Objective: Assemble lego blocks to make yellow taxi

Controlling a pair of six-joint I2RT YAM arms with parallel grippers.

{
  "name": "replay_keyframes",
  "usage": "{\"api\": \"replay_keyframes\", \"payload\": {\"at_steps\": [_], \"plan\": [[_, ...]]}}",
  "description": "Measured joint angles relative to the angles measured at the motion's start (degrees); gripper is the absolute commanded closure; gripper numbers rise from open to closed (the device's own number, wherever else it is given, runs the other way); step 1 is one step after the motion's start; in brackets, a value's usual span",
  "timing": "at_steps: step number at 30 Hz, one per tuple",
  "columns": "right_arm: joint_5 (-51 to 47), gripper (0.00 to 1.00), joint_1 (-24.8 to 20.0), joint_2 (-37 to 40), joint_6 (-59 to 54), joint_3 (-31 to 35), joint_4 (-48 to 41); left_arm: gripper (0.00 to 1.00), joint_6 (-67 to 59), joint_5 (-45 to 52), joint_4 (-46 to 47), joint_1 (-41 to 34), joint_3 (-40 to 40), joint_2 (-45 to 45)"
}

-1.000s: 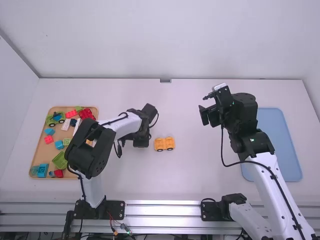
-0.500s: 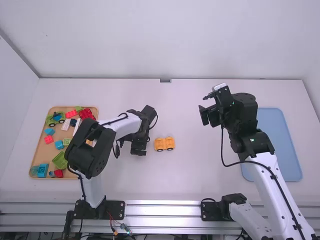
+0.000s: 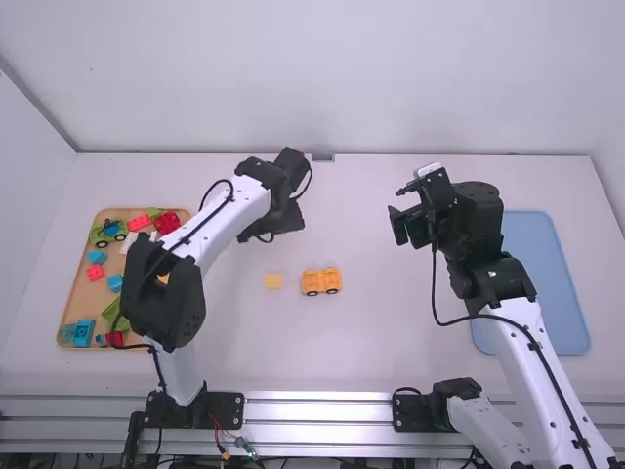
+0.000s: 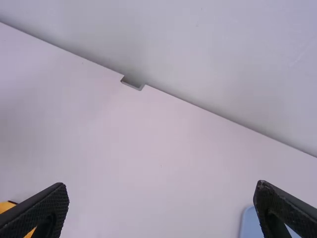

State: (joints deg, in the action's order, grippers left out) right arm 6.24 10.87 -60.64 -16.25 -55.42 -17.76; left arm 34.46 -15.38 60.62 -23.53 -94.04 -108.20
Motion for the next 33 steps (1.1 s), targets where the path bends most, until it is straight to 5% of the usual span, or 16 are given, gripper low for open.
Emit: {"api": "replay_keyframes", "payload": {"at_steps": [10, 22, 27, 33], "plan": [[0.0, 0.01, 0.0, 0.0, -0.4, 0.0, 0.9, 0.01, -51.4, 0.7, -5.0, 0.2, -0.4, 0.1], [0.0, 0.02, 0.0, 0.0, 1.8, 0.0, 0.4, 0.01, -119.4, 43.7, 8.7, 16.1, 5.0, 0.1], [0.0, 0.02, 0.0, 0.0, 2.9, 0.0, -1.0, 0.01, -140.8, 61.6, 2.7, 25.7, 17.9, 0.1], [1.0, 0.01, 0.0, 0.0, 2.9, 0.0, -2.2, 0.01, -147.9, 72.7, -12.2, 30.6, 31.8, 0.1]]}}
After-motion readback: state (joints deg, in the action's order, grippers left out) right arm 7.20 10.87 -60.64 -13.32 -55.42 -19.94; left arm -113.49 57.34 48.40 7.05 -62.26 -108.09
